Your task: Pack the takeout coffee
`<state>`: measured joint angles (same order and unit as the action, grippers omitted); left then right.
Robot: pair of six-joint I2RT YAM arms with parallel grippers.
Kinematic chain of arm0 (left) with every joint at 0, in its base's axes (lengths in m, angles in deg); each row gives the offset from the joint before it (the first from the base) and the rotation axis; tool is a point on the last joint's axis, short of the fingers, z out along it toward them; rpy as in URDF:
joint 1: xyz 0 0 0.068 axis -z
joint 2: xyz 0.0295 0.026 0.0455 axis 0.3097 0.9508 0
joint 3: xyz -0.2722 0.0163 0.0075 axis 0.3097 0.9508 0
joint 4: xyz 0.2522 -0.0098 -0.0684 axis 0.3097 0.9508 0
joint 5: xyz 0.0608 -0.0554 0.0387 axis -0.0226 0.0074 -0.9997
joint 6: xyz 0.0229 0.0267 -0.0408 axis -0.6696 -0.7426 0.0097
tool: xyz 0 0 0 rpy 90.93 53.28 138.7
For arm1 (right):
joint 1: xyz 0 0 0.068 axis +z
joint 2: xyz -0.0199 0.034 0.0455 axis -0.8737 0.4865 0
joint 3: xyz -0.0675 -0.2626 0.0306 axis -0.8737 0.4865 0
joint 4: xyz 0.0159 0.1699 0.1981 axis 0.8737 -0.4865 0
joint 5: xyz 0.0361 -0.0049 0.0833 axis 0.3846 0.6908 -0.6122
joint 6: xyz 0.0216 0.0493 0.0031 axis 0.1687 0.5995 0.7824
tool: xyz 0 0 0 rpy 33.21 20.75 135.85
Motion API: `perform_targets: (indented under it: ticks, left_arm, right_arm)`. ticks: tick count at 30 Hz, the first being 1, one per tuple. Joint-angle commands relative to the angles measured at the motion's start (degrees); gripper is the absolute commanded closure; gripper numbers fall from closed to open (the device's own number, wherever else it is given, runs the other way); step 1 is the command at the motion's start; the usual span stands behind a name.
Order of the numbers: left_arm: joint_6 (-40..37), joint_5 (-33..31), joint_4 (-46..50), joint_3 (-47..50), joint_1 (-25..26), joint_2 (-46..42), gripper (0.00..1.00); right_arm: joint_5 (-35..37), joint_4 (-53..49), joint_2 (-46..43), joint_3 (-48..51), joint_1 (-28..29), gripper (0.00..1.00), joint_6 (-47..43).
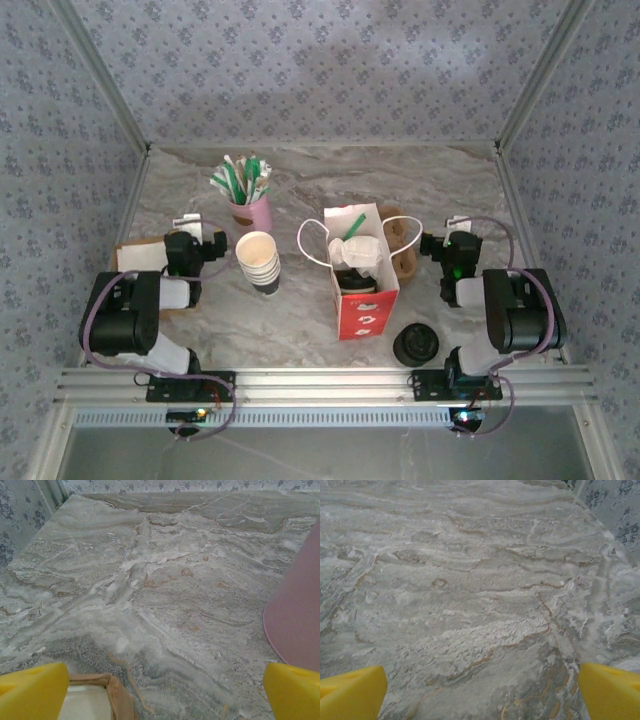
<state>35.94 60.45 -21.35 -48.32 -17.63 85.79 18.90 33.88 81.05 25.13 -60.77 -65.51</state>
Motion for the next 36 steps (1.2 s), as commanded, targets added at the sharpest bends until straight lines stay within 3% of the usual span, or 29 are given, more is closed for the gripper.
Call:
perform_targets:
  ticks: [1, 36]
  left_arm:
    - [0.4, 0.8, 1.9, -2.7, -0.2, 0.4, 0.00]
    - [0.5, 1.3, 2.3, -3.0, -0.4, 0.5, 0.00]
  right_arm:
    - [-1.7, 1.3, -0.1, -1.9, -0.5, 0.00, -0.6]
    - [-2.8, 1.2, 0.0, -1.9, -0.4, 0.00, -1.2]
